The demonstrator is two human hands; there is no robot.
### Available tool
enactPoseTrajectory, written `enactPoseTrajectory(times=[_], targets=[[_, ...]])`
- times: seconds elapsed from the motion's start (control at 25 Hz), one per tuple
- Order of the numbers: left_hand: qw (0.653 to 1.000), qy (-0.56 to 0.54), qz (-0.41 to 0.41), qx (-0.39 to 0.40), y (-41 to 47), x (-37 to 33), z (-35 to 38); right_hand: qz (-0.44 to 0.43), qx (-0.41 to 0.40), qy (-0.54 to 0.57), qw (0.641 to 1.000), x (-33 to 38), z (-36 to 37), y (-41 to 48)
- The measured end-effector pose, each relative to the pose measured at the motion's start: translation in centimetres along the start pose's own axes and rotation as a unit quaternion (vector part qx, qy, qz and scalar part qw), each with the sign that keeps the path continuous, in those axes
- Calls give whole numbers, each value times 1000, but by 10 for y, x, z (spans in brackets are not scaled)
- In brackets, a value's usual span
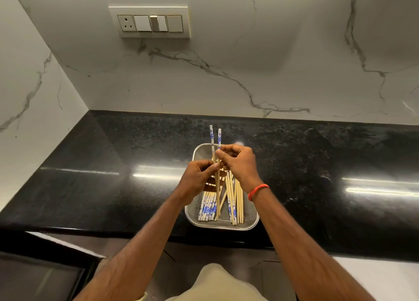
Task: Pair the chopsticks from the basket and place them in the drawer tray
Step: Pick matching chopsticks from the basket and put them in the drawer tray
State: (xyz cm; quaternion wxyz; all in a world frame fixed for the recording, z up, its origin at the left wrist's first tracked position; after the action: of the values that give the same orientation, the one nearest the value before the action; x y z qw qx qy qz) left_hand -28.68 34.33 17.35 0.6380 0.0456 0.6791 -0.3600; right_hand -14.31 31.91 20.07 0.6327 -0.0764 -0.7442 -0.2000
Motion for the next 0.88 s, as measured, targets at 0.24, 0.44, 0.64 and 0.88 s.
enactPoseTrajectory(times=[0.24, 0.44, 0.64, 0.88], targets=[[1000, -4, -24, 18, -1, 5, -2, -12, 13, -12, 1000, -6, 6, 6], [1000, -15, -21, -5, 1, 3, -12, 16, 21, -12, 1000, -32, -4, 4], [998, -38, -26, -46, 6, 5, -33, -65, 266, -418, 866, -74, -3, -17], [997, -41, -35, -55, 10, 10, -39, -209, 320, -509, 771, -77, 16, -33]])
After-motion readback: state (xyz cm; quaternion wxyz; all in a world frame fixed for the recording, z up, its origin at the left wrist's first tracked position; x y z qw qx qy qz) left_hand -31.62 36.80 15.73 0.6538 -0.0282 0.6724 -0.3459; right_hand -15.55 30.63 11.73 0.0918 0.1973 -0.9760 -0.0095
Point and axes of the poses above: each hand's wrist, its own y-axis towards the middle knuckle, its own z-axis out of the palm, x = y × z, the point moved 4 cm from there along y, towards the middle knuckle, and after that the axes turned 13 degrees about -z, right-handed, at the moved point
